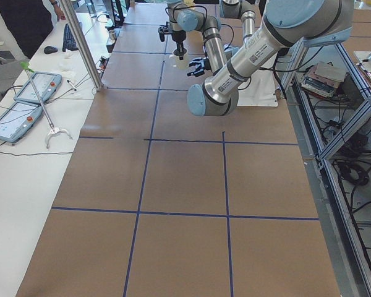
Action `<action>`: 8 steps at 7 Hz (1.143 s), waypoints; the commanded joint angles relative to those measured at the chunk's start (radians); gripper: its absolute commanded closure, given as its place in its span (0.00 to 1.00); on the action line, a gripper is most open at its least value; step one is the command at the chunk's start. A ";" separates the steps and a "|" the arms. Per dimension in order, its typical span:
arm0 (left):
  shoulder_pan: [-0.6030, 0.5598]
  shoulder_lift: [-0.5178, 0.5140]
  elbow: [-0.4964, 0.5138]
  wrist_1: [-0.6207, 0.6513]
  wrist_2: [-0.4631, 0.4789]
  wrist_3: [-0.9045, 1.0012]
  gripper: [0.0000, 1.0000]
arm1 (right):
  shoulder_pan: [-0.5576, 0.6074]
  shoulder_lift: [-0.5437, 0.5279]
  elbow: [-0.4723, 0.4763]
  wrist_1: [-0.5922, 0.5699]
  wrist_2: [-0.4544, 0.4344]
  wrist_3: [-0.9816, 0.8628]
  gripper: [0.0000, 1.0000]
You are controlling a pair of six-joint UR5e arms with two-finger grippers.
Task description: Left arm hands cup to right arm to dump lemon
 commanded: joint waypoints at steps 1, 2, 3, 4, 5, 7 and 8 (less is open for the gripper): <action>-0.064 0.054 -0.069 -0.002 -0.009 0.013 1.00 | -0.010 -0.017 0.004 0.002 0.015 -0.002 0.00; -0.104 0.173 -0.175 -0.002 -0.011 0.127 1.00 | 0.008 -0.025 0.029 0.007 0.065 -0.018 0.00; -0.154 0.290 -0.248 -0.002 -0.014 0.246 1.00 | 0.023 -0.080 0.109 0.005 0.092 -0.053 0.00; -0.193 0.379 -0.280 -0.009 -0.014 0.392 1.00 | 0.045 -0.158 0.204 0.005 0.153 -0.067 0.00; -0.251 0.464 -0.294 -0.013 -0.015 0.545 1.00 | 0.078 -0.213 0.271 0.004 0.217 -0.096 0.00; -0.357 0.667 -0.279 -0.137 -0.058 0.791 1.00 | 0.172 -0.299 0.328 0.004 0.349 -0.174 0.00; -0.372 0.766 -0.244 -0.199 -0.060 0.886 1.00 | 0.228 -0.362 0.371 0.004 0.438 -0.234 0.00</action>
